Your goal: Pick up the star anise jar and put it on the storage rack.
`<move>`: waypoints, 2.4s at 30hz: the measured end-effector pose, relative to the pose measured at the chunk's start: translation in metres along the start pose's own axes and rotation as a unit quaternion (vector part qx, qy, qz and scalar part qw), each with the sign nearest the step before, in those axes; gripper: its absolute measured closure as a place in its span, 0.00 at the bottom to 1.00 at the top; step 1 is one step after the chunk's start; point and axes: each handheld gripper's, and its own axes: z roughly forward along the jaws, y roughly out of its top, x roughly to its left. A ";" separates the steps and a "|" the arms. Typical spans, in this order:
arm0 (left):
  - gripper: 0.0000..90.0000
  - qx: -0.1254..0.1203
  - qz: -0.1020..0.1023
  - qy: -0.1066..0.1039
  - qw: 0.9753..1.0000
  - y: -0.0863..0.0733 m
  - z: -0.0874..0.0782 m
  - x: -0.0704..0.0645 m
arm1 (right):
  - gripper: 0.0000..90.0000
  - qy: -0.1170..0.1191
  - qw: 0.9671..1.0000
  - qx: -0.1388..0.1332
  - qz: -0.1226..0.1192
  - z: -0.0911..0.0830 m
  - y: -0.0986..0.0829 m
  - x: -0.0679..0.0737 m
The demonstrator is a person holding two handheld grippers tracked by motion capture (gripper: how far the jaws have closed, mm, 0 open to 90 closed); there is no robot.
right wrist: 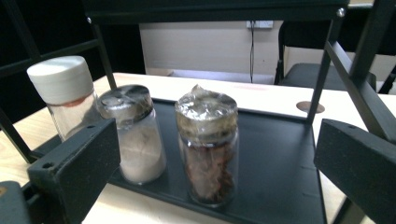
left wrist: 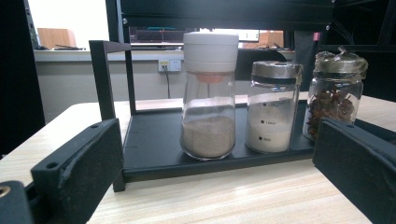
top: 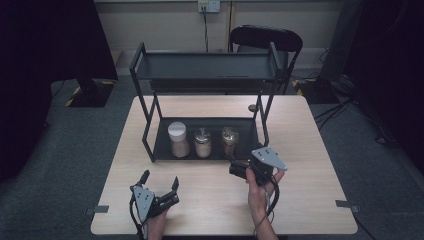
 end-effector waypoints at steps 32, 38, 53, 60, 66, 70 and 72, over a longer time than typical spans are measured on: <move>0.01 0.000 0.000 0.003 1.000 0.000 0.000 -0.001 | 0.00 0.002 1.000 -0.026 0.015 -0.044 -0.031 -0.007; 0.01 0.000 0.000 0.003 1.000 0.000 0.000 -0.001 | 0.00 0.001 0.999 -0.027 0.016 -0.050 -0.039 -0.008; 0.01 0.000 0.000 0.004 1.000 0.000 0.000 -0.001 | 0.00 0.002 0.999 -0.032 0.019 -0.058 -0.064 -0.008; 0.01 0.000 0.000 0.004 1.000 0.000 0.000 -0.001 | 0.00 0.000 1.000 -0.025 0.014 -0.055 -0.073 -0.006; 0.01 -0.001 0.000 0.004 1.000 0.000 0.000 -0.001 | 0.00 -0.010 1.000 -0.020 0.013 -0.050 -0.084 -0.002; 0.01 -0.002 0.001 0.006 1.000 -0.001 0.000 -0.002 | 0.00 -0.012 1.000 -0.015 0.011 -0.048 -0.087 -0.002; 0.01 -0.001 0.001 0.006 1.000 -0.001 -0.001 -0.002 | 0.01 -0.011 1.000 -0.011 0.018 -0.046 -0.089 -0.003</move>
